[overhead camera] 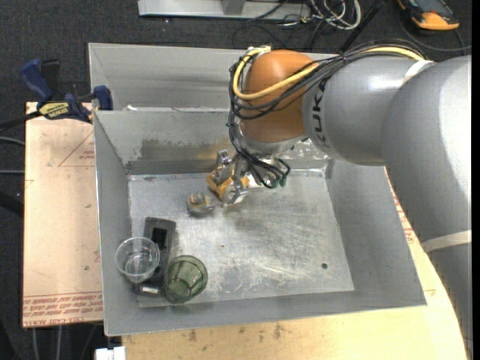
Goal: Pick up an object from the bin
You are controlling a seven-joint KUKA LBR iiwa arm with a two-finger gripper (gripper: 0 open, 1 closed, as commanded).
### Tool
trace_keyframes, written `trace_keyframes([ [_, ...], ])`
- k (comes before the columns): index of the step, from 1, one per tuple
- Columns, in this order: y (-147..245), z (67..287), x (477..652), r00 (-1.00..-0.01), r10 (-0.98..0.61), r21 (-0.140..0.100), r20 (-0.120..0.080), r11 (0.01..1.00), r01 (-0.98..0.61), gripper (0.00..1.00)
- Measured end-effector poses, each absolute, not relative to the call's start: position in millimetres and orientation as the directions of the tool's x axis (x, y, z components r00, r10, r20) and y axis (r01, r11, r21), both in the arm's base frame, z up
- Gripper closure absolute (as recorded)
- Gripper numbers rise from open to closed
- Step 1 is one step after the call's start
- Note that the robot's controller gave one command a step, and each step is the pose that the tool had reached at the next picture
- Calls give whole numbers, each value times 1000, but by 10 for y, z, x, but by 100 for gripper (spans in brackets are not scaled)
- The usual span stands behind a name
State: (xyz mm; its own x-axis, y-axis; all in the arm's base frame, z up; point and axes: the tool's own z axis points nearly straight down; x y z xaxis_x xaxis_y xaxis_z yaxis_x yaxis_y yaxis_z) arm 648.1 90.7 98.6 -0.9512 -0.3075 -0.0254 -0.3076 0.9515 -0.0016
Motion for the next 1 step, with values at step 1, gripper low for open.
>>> trace_keyframes([
  [1,906,995,6484,-848,-529,-9,-34,849,-529,100],
])
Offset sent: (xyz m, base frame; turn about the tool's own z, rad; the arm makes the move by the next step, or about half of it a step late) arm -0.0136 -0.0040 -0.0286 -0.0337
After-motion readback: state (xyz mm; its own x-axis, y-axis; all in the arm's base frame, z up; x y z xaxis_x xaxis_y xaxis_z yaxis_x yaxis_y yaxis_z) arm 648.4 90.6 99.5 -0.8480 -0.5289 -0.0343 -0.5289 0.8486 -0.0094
